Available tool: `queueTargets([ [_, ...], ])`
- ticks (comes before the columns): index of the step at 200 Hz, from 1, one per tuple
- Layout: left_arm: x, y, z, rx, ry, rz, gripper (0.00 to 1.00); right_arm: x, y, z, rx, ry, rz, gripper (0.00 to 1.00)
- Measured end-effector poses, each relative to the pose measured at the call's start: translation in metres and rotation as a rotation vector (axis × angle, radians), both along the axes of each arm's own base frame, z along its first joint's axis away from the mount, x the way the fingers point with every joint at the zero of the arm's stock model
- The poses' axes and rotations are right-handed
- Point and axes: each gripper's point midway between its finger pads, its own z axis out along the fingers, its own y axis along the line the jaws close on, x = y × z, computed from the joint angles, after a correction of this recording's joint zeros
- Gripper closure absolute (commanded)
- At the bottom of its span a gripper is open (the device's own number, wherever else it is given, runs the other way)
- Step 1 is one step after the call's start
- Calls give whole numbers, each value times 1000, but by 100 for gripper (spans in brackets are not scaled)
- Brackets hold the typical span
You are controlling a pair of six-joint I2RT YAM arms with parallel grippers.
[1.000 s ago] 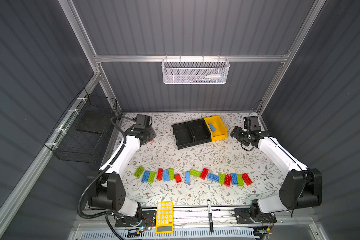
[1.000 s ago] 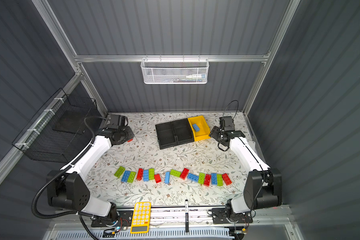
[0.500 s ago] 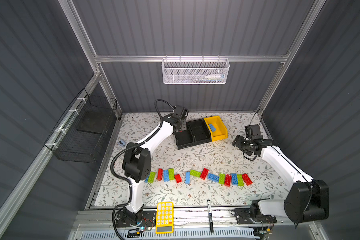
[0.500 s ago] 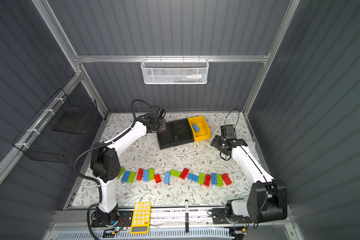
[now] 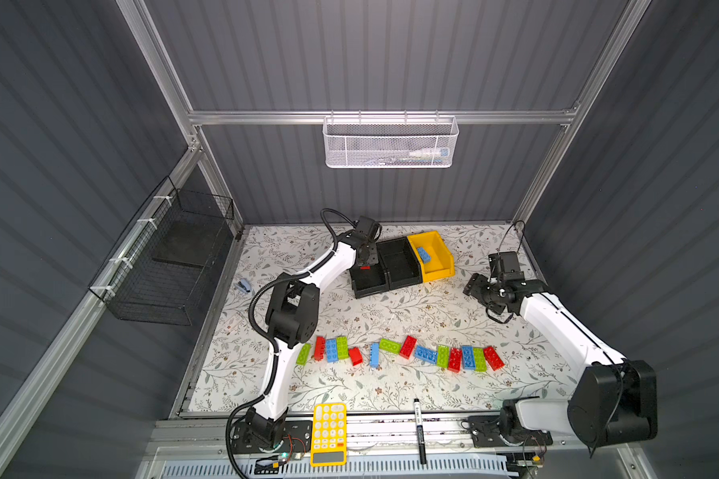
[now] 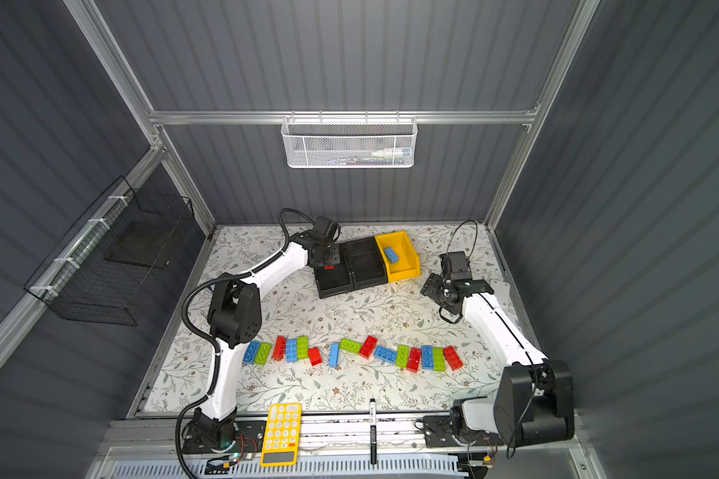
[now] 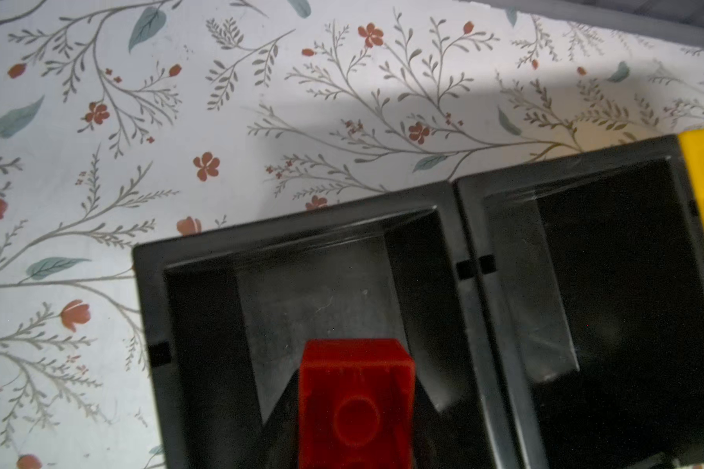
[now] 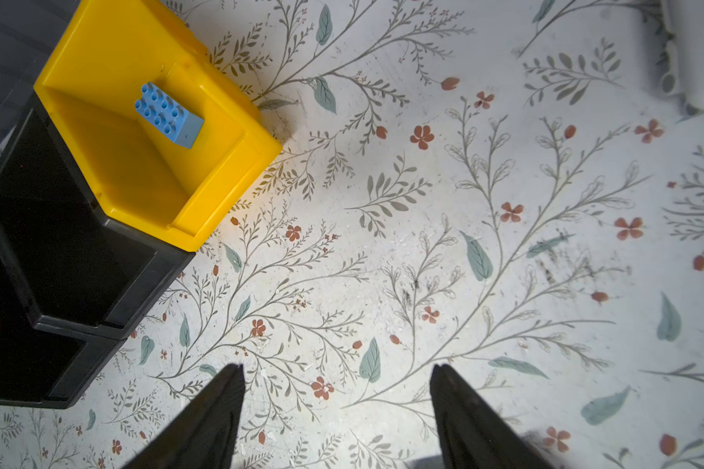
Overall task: Sort the legos into containers by color
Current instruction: Place the lego in the container.
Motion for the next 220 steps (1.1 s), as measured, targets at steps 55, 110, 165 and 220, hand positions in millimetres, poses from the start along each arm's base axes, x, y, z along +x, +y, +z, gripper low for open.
queueTargets([
  [55, 15, -14, -31, -11, 27, -9, 68, -5, -5, -13, -53, 55, 20, 19],
  [110, 14, -16, -53, -10, 70, -6, 49, -30, -25, -22, -144, 122, -15, 15],
  [165, 17, -18, -45, -23, 54, -8, 42, -62, -41, -35, -136, 191, -83, 12],
  [220, 11, -13, 12, -55, -35, -21, 36, -109, -64, -54, -64, 282, -231, 10],
])
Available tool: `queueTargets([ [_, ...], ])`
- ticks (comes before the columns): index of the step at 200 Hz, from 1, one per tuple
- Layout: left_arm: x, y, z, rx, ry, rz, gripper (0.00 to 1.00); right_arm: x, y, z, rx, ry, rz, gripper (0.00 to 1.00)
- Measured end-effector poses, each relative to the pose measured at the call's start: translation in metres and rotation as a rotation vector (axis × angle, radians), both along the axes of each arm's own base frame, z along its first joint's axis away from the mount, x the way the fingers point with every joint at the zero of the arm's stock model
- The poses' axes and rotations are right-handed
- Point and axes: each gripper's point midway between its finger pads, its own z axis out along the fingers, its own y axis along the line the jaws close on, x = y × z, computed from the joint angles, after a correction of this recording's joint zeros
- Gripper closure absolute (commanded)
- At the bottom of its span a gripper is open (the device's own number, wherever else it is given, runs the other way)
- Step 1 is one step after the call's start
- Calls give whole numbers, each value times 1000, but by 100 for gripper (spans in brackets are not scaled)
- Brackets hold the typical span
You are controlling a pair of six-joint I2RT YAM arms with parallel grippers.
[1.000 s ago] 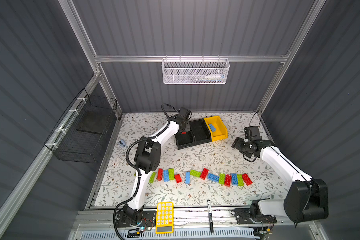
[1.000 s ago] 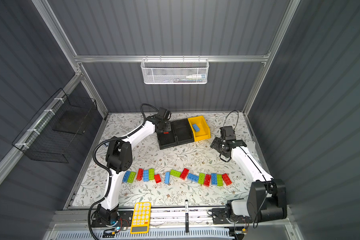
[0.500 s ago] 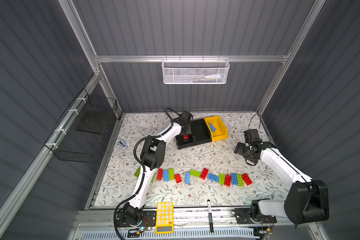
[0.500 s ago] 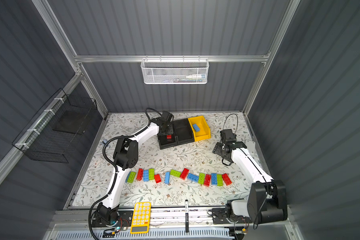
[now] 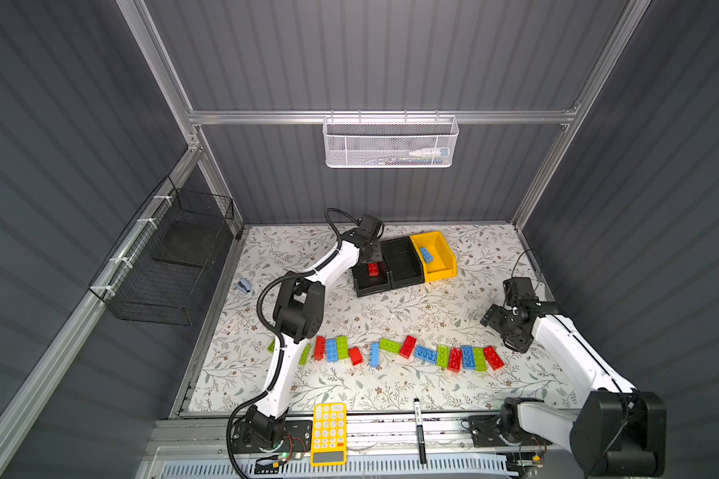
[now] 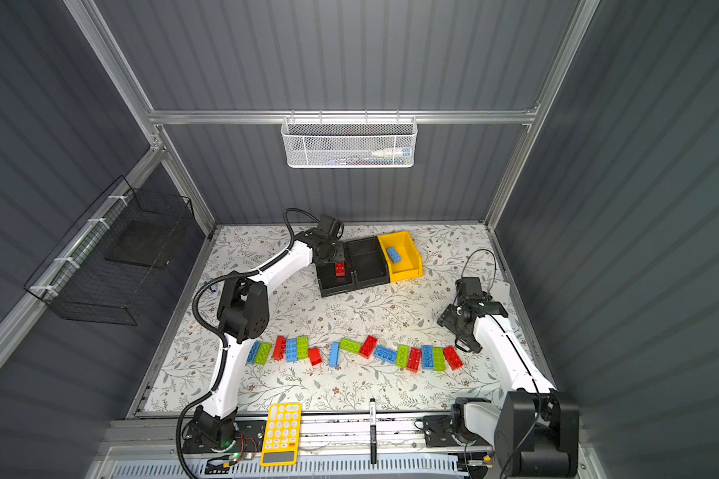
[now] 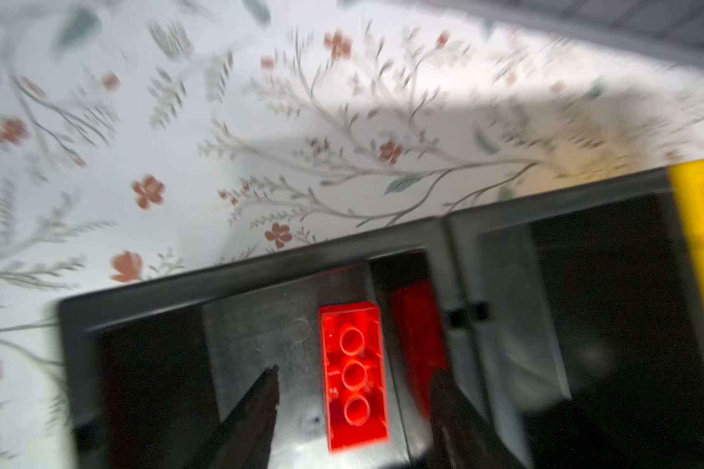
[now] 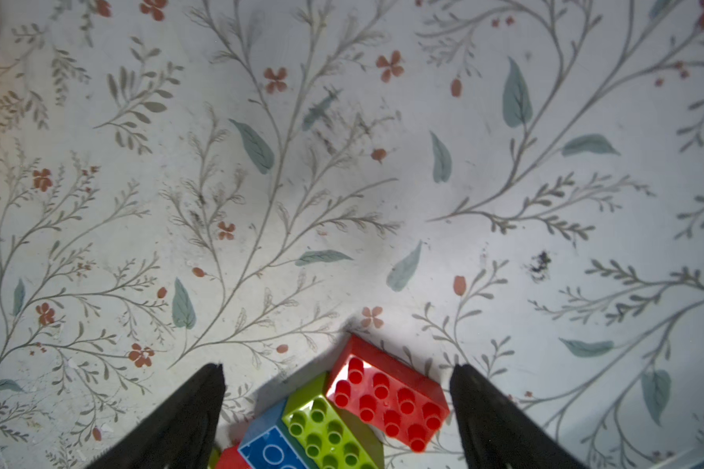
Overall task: Sort the legos into containers by color
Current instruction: Place the lego in the container, then pick up the lego from the bottom-right of the table.
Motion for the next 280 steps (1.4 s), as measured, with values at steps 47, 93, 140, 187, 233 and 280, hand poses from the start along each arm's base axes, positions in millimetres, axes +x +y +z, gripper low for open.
queueTargets([
  [47, -13, 21, 103, -37, -206, 3, 30, -23, 6, -14, 93, 59, -71, 7],
  [93, -32, 77, 107, -27, -224, 69, 28, -44, 16, -32, 161, 140, -151, 6],
  [140, -42, 138, 55, 31, -114, 166, 28, -50, 20, -46, 198, 195, -248, 9],
  [187, -45, 142, 54, 31, -112, 171, 28, -44, 18, -48, 205, 179, -326, 11],
  [233, -46, 145, 64, 23, -130, 177, 28, -36, 17, -56, 210, 190, -359, 14],
  [280, -49, 153, 59, 30, -119, 190, 28, -33, 17, -62, 212, 198, -368, 31],
])
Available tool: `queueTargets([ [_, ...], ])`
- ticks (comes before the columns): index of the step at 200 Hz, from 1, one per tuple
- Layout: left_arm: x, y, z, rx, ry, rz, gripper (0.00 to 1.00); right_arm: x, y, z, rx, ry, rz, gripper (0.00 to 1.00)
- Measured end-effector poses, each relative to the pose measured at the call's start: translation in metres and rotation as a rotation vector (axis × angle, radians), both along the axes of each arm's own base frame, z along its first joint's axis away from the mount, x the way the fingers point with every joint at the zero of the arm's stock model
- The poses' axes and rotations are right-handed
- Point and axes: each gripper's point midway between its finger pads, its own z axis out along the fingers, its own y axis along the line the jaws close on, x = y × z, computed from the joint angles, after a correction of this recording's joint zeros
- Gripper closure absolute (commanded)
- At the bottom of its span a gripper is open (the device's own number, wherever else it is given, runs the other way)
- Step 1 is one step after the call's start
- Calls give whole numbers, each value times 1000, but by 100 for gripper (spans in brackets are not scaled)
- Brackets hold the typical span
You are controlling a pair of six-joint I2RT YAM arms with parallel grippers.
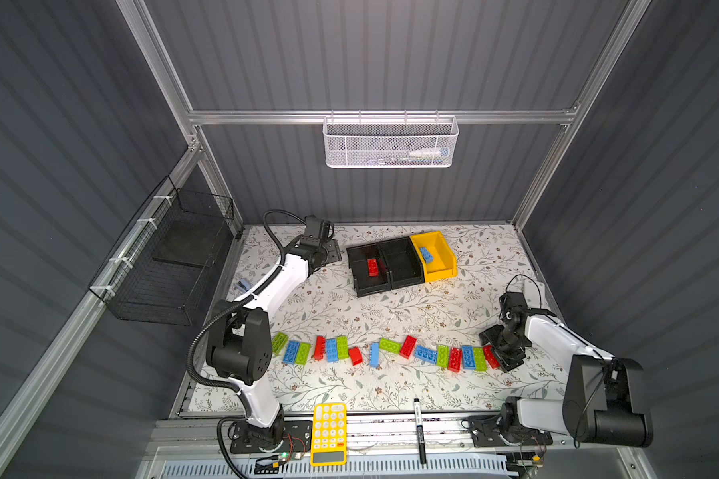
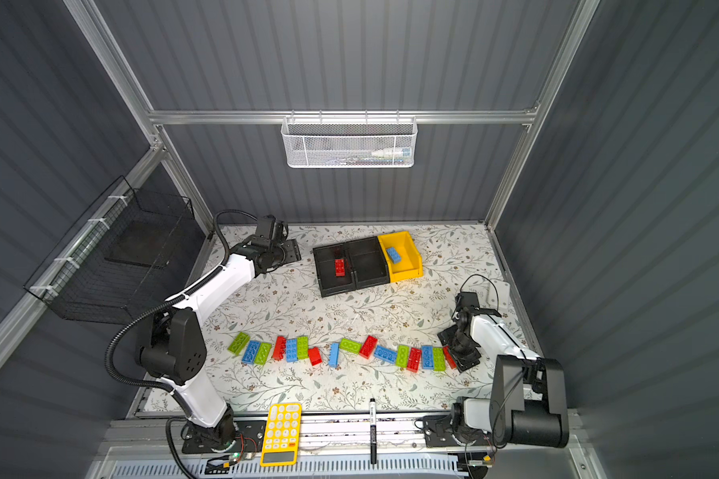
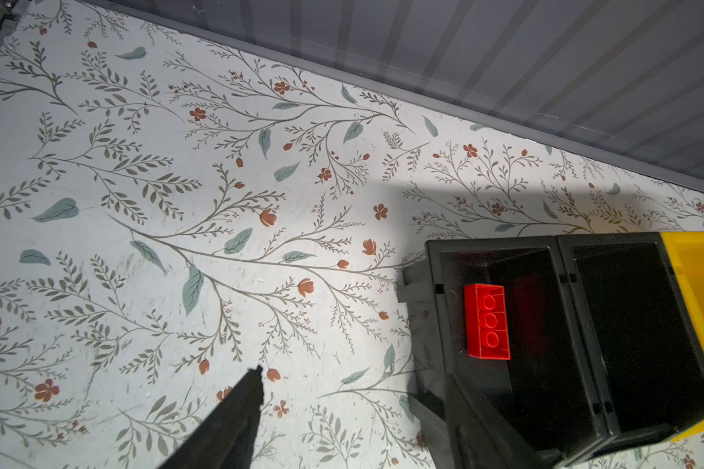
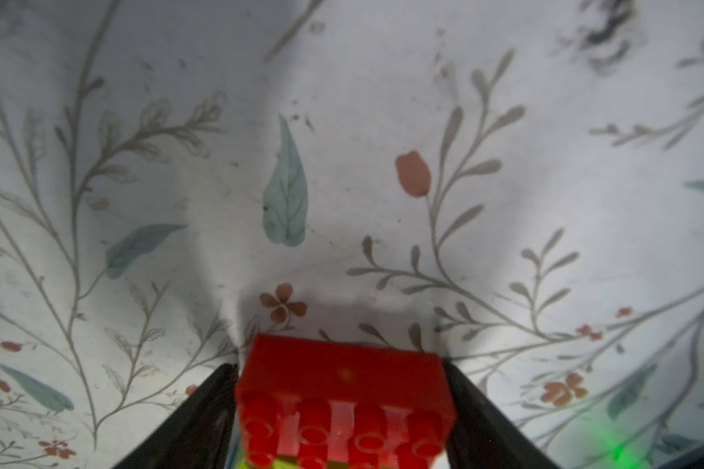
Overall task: Sort the legos into containers by color
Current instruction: Pick up the lego from the bottom-right of the table, then place the lego in the container.
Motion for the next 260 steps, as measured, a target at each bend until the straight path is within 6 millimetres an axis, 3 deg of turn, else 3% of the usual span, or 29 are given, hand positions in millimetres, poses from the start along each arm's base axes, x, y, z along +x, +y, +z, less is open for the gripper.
queueTargets([
  [36, -1, 8, -5, -3, 13, 12, 28, 3, 0, 0, 2, -11, 8, 40],
  [67, -2, 16, -5, -11, 15, 23, 28, 10, 0, 9, -5, -36, 44, 41],
  [88, -15, 25, -11, -27, 33, 32, 28, 34, -2, 33, -20, -130, 90, 41],
  [115, -35, 44, -21, -71, 63, 68, 28, 75, 0, 78, -54, -280, 164, 41],
  [136, -49, 58, -25, -77, 74, 102, 28, 109, 16, 117, -89, -388, 256, 42],
  [162, -73, 70, -33, -62, 96, 129, 28, 155, 58, 156, -101, -511, 381, 41],
  [183, -98, 82, -44, -36, 136, 152, 28, 189, 109, 174, -72, -596, 482, 40],
  [226, -143, 111, -55, 13, 192, 225, 28, 235, 221, 175, 58, -671, 640, 40],
  [260, -173, 131, -51, 27, 196, 296, 27, 256, 286, 166, 162, -686, 717, 40],
])
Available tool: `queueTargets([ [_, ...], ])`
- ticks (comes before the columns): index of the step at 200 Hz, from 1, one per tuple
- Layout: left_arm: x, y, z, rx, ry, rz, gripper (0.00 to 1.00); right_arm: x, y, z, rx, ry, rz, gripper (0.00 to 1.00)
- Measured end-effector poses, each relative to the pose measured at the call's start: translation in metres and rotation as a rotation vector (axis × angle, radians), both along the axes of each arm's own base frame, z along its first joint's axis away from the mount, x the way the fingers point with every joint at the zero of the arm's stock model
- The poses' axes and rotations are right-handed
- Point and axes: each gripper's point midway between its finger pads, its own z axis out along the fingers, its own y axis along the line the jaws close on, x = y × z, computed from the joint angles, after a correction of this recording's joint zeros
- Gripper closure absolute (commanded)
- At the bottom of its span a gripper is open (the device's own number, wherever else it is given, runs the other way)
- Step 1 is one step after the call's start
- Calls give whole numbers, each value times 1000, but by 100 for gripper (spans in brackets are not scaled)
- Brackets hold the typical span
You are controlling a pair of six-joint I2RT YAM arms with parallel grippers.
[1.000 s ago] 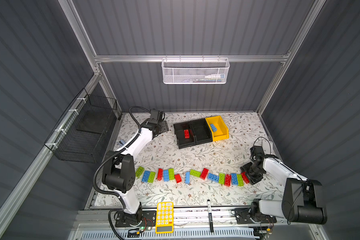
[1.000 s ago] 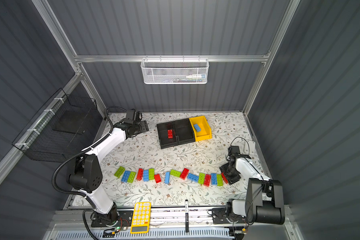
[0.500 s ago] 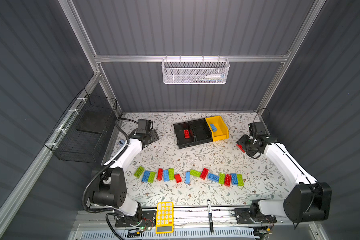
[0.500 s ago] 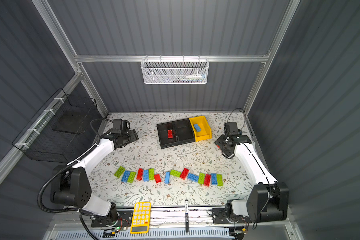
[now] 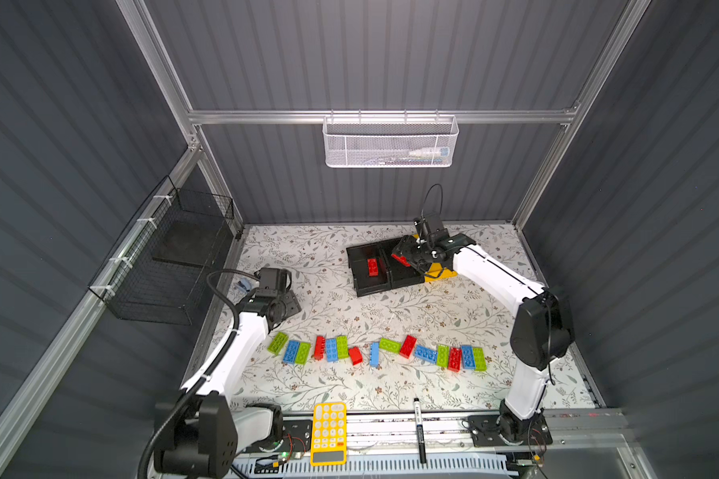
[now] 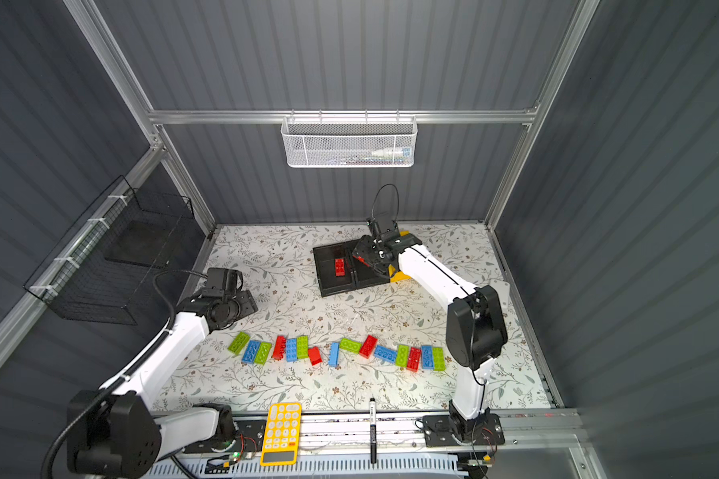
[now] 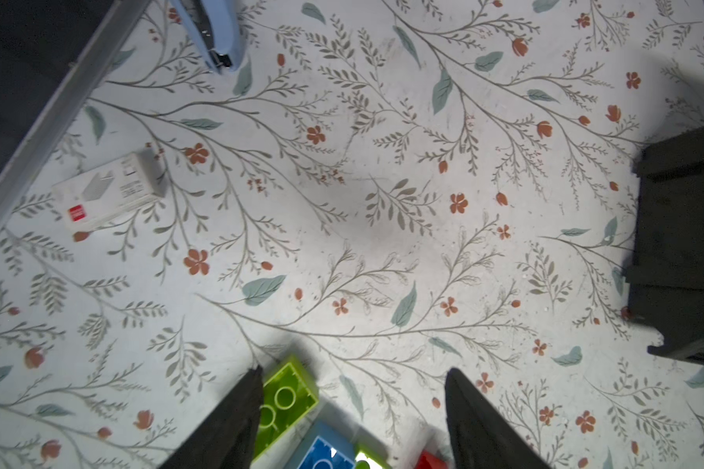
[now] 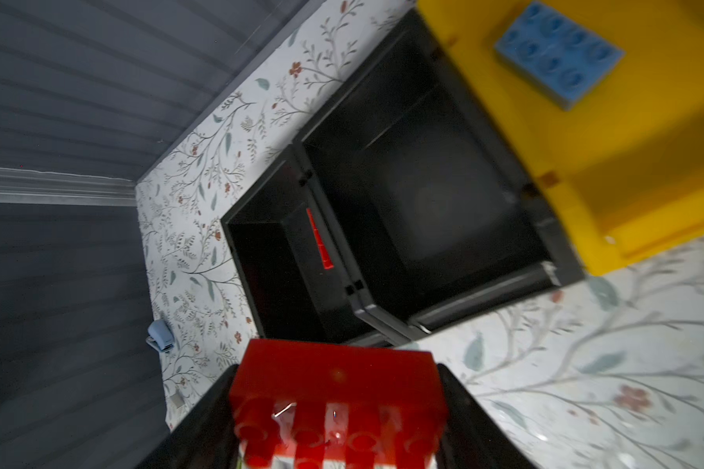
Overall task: Sort the legos into containers by color
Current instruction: Place the lego in the container.
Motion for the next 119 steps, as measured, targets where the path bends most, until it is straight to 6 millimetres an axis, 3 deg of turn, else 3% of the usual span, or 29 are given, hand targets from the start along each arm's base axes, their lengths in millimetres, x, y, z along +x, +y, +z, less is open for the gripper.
queueTargets([
  [28, -24, 12, -7, -11, 18, 57, 27, 15, 45, -7, 73, 10, 70, 40],
  [59, -45, 15, -25, -28, 76, 99, 24, 29, 86, -29, 134, 47, 122, 40],
  [119, -60, 15, -48, -74, 149, 147, 19, 46, 116, -69, 176, 116, 129, 34],
])
